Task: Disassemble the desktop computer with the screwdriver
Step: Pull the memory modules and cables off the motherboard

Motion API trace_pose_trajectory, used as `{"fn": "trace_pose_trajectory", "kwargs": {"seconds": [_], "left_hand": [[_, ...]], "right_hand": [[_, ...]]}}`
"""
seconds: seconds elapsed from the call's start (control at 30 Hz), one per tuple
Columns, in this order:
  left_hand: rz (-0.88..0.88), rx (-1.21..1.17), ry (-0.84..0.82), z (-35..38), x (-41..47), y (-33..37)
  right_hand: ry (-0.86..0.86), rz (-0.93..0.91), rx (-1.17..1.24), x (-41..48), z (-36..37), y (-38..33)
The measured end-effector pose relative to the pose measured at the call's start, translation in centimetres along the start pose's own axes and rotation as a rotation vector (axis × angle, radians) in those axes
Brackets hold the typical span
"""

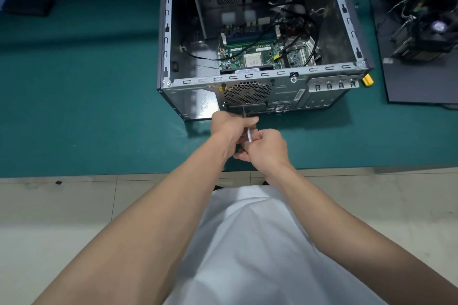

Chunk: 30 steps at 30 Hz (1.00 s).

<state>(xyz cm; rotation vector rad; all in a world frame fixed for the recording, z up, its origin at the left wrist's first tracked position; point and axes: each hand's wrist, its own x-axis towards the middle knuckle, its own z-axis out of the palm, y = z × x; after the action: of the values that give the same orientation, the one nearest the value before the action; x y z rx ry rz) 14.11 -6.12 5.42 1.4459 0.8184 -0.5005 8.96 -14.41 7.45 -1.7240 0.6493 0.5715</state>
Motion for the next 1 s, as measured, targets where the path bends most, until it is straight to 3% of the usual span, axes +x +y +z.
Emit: {"fn": "trace_pose_trajectory", "kwargs": {"seconds": [0.1,0.2,0.3,0.37,0.43,0.6,0.7,0.83,0.9,1.0], "left_hand": [[-0.029,-0.025,0.02,0.21,0.05,0.06],[-0.076,-0.088,-0.068,-0.17,0.14,0.43],[-0.07,-0.053,-0.061,-0.21,-0.32,0.33],[-0.026,0.082,0.023,0.0,-0.35,-0.02],[-0.016,0.132,0.116,0.18,-0.29,-0.09],[-0.068,-0.023,0.029,-0.1,-0.03,0.45],[-0.082,-0.059,-0.034,-0.32,-0.28,0.42],[0.02,0.103,0.101,-0.27,-0.26,-0.05],[0.017,0.082,0.111,-0.21,-0.16,0.04],[-0.055,-0.007,0.022,-0.32,-0.21,0.42]], "right_hand": [[-0.086,0.013,0.11,0.21,-0.02,-0.19],[-0.243,0.062,0.348,0.4,-0.3,-0.47],[-0.131,0.045,0.201,0.56,-0.03,-0.15],[0.012,0.005,-0.047,0.81,0.24,0.21],[0.039,-0.017,-0.162,0.7,0.35,0.07],[-0.256,0.057,0.262,0.5,0.05,-0.46],[-0.145,0.046,0.149,0.7,0.09,-0.45],[0.041,0.023,-0.071,0.53,-0.05,-0.39],[-0.002,0.02,-0.054,0.68,-0.18,-0.35],[-0.137,0.065,0.156,0.79,-0.37,-0.66]]}}
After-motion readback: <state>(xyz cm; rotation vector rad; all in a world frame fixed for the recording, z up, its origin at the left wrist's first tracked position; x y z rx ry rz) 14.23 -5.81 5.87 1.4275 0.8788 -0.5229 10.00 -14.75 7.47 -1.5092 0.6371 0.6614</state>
